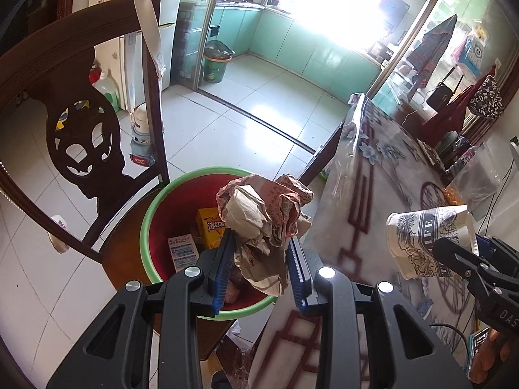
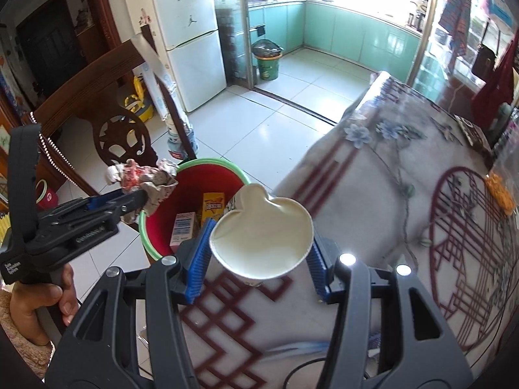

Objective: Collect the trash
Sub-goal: 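Carry the crumpled paper and paper cup over the red bucket, then open both tools over the red bucket, dropping paper and cup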

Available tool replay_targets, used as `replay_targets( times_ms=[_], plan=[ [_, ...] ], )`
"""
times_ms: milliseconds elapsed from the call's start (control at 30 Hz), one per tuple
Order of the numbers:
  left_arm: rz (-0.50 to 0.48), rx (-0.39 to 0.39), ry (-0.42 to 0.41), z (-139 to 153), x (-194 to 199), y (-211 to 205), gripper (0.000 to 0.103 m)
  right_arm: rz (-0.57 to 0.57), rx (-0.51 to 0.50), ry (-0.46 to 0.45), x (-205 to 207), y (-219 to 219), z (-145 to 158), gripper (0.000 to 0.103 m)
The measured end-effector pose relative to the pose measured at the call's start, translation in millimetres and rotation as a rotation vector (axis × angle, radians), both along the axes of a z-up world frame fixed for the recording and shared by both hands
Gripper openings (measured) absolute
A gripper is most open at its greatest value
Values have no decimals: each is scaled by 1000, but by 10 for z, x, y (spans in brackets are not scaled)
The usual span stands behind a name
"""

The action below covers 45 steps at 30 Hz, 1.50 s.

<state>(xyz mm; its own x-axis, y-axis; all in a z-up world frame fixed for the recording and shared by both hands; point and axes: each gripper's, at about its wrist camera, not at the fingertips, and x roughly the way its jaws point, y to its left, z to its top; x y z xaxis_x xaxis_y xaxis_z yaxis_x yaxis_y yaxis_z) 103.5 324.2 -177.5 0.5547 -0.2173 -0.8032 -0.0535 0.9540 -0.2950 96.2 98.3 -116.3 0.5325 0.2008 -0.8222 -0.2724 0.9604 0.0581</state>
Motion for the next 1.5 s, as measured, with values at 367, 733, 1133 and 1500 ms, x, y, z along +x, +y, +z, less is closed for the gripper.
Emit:
replay_targets(
  times_ms=[367,733,1133,1500],
  plan=[
    [24,-2,86,-281,107,141,30,65,0,45,186,336,-131,52],
    [33,13,135,-412,170,247,31,122,-7,77,325,571,-236,52],
    [27,42,159,-491,289,226,32,154,21,94,486,657,-315,52],
    [44,90,215,-648,384,259,40,172,14,115,583,751,-391,56]
  ],
)
